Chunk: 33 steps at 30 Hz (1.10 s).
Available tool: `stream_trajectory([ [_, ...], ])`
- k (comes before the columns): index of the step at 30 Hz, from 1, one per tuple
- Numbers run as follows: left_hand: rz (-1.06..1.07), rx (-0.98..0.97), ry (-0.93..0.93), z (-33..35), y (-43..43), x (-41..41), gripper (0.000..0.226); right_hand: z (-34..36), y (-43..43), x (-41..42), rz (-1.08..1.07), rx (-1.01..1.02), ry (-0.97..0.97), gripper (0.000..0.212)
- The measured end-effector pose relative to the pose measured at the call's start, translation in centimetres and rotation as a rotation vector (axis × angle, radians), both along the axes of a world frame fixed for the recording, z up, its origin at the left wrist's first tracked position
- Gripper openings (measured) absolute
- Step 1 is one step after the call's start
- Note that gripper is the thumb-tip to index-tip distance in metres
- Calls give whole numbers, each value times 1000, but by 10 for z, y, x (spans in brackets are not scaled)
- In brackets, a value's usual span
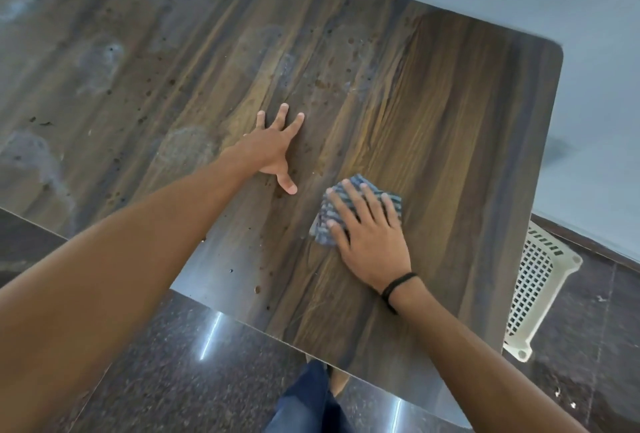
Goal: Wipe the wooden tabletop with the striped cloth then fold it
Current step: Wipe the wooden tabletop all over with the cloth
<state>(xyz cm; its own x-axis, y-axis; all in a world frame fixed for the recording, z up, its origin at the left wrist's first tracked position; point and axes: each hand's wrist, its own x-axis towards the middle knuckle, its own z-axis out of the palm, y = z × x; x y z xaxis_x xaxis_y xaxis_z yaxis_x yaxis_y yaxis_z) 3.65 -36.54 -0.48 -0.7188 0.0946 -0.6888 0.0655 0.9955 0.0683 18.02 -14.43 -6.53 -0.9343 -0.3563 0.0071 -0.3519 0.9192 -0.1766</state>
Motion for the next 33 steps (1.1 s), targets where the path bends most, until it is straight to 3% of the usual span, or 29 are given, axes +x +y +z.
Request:
stream_trajectory([
  [1, -1, -5, 5, 0, 1, 0, 153, 0, 9, 0, 85, 4, -12, 56],
  [2, 4, -7, 7, 0, 1, 0, 153, -2, 21, -7, 36, 0, 10, 55],
  [5, 28, -6, 16, -1, 1, 2, 152, -1, 24, -13, -431, -50, 57, 55],
  [6, 27, -5, 26, -2, 1, 3, 152, -2, 8, 2, -379, -48, 35, 55],
  [8, 18, -9, 45, -2, 0, 3, 152, -3, -10, 38, 68, -13, 15, 55],
  [9, 13, -9, 47, -1, 1, 3, 152, -3, -3, 40, 184, -5, -2, 54],
  [10, 12, -8, 51, -1, 1, 3, 152, -5, 8, 33, 170, 2, 26, 54],
  [13, 7, 11, 36, 1, 0, 2, 152, -4, 14, 8, -402, -38, 59, 54],
  [14, 4, 20, 35, 1, 1, 3, 151, -5, 3, 14, -448, -48, 32, 55],
  [17, -9, 34, 67, 6, 0, 11, 147, -8, -12, 46, 66, -2, 33, 54],
  [18, -7, 57, 92, 7, -2, 18, 146, -9, 0, 44, 98, 4, 35, 54],
  [21, 33, 131, 125, 2, -18, 42, 148, -4, 8, 41, -449, -53, 56, 54],
  [22, 48, 130, 106, 0, -23, 50, 149, -3, -5, 55, -468, -42, 33, 54],
  [24, 56, 98, 48, -5, -33, 63, 148, -3, -26, 90, -52, 7, 19, 55],
  [25, 54, 93, 26, -8, -36, 67, 148, -4, -22, 99, 85, 20, 0, 55],
  [26, 49, 101, 22, -11, -39, 69, 149, -5, -14, 99, 87, 32, -8, 55],
  [29, 44, 121, 39, -14, -43, 70, 150, -2, -21, 95, -432, -17, 18, 54],
  [30, 45, 119, 38, -13, -43, 70, 150, -2, -37, 108, -405, -2, -18, 55],
  [33, 45, 118, 36, -13, -40, 70, 150, -3, -53, 158, 184, 10, -57, 55],
])
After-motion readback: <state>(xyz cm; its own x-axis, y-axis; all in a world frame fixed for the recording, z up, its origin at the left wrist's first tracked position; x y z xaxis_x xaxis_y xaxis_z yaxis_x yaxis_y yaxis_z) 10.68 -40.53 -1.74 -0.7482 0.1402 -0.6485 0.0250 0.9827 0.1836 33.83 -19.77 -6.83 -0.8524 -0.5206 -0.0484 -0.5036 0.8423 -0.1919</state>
